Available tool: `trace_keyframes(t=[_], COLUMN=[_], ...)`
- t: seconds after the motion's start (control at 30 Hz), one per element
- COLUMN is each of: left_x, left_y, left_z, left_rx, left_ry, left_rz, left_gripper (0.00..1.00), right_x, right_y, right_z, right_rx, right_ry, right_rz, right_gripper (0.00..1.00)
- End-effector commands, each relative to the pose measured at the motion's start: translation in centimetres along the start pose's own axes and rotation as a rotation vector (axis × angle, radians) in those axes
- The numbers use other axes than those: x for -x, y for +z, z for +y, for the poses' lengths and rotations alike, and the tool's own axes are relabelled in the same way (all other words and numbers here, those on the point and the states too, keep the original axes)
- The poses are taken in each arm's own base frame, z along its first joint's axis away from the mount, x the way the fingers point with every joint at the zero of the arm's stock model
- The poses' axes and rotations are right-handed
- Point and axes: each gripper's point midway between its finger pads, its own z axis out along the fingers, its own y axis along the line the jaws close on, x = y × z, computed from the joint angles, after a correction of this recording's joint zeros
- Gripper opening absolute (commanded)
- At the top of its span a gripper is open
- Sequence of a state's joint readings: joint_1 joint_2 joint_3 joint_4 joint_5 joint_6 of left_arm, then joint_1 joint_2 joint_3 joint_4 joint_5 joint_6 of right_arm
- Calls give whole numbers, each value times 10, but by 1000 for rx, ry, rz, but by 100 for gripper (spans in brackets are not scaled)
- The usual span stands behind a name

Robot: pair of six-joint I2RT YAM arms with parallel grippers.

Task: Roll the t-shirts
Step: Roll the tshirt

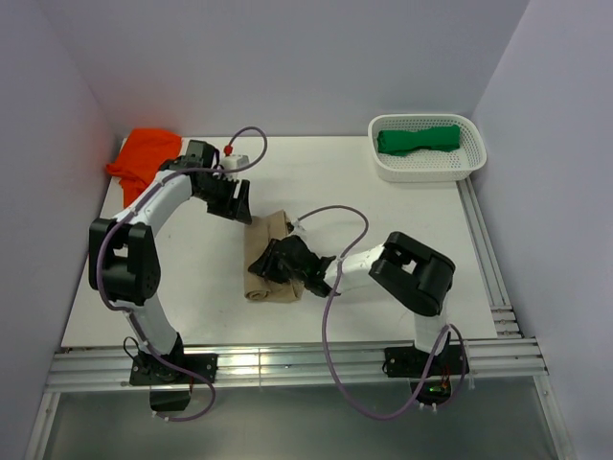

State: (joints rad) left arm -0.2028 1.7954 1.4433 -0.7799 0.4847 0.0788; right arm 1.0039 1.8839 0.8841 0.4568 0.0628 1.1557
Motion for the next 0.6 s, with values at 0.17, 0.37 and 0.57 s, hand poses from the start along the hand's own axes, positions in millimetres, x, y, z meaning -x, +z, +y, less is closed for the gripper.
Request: trace_keyframes(t=[0.17, 0.37, 0.57], left_x=[-18, -23, -30], left_y=[34, 52, 61], left_z=[15, 21, 12], left_rx=[5, 31, 112], left_ry=[-9, -27, -18], left_rz=[4, 26, 70], left_gripper=[69, 66, 56], right_x=[-4, -6, 5], right_y=[-14, -9, -3], right_z=[35, 30, 24], right_rx=[382, 405, 245], right_ry=[261, 306, 211], right_rz=[63, 71, 24], right_gripper=[40, 41, 48])
